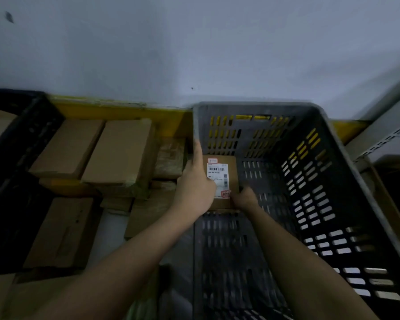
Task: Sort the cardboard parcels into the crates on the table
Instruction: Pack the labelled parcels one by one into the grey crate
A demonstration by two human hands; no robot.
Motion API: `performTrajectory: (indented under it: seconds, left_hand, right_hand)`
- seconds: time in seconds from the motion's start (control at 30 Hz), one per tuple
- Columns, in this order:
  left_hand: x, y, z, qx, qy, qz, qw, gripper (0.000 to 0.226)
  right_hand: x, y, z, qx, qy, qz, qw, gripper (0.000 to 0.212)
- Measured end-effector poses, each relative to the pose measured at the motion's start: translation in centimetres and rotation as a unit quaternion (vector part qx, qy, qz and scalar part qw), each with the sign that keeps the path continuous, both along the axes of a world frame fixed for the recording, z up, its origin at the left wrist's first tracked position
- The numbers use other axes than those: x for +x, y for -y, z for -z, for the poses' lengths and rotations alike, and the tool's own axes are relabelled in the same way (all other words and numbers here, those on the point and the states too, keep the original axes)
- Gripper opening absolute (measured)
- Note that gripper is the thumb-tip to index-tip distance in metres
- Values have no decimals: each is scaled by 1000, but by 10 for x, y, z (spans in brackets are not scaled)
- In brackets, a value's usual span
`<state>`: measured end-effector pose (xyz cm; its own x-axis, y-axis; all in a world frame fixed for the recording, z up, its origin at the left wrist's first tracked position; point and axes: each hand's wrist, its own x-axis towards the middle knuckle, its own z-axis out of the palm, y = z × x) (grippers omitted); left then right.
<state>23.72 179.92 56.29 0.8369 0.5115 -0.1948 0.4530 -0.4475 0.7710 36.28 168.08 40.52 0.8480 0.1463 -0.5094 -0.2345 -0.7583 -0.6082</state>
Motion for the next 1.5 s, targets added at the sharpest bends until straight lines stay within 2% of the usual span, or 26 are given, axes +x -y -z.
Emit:
performTrajectory:
  seconds: [0.13, 0.2, 0.27, 0.3, 0.4, 0.47, 0.67, 0.87, 0.97, 1.1, 1.27, 1.5]
  left_hand:
    - [1, -1, 0, -1, -4, -2, 1000, 99]
    - [1, -2, -1, 12, -5, -3, 1000, 97]
    - [1, -1, -2, 50, -14, -2, 999, 94]
    - [0, 0, -3, 83, -23, 2, 996, 92]
    - [-4, 3, -13, 200, -65, 17, 977, 81]
    - [-10, 6, -21, 240, -75, 42, 967, 72]
    - [-44, -11, -58, 272, -24, 108, 956, 55]
    - [-99, -57, -97, 305, 0, 89, 948, 53]
    - [-138, -84, -101, 342, -13, 54, 938, 51]
    - [-187, -125, -91, 334, -64, 24, 940, 53]
    - [-229, -189, -82, 309, -66, -1, 949, 54]
    - [-257, -285, -54, 265, -50, -15, 963, 52]
  right_hand:
    - [-4, 21, -25, 18, -6, -55, 998, 49]
    - [-5, 32, -42, -13, -14, -90, 996, 42]
    - [-6, 40, -62, -42, -15, -111, 993, 26]
    - [-8, 43, -72, -45, -2, -115, 992, 21]
    - [-20, 47, -105, -51, 73, -122, 988, 29]
    - [-32, 47, -130, -46, 127, -134, 982, 30]
    - [-74, 43, -203, 12, 207, -214, 955, 38]
    - [-113, 0, -255, 30, 283, -318, 904, 41]
    - [-133, -35, -264, 34, 300, -358, 884, 44]
    - [-165, -84, -257, 35, 296, -389, 872, 47]
    - [-186, -136, -244, 55, 246, -397, 882, 55]
    - [-209, -229, -227, 77, 180, -363, 911, 55]
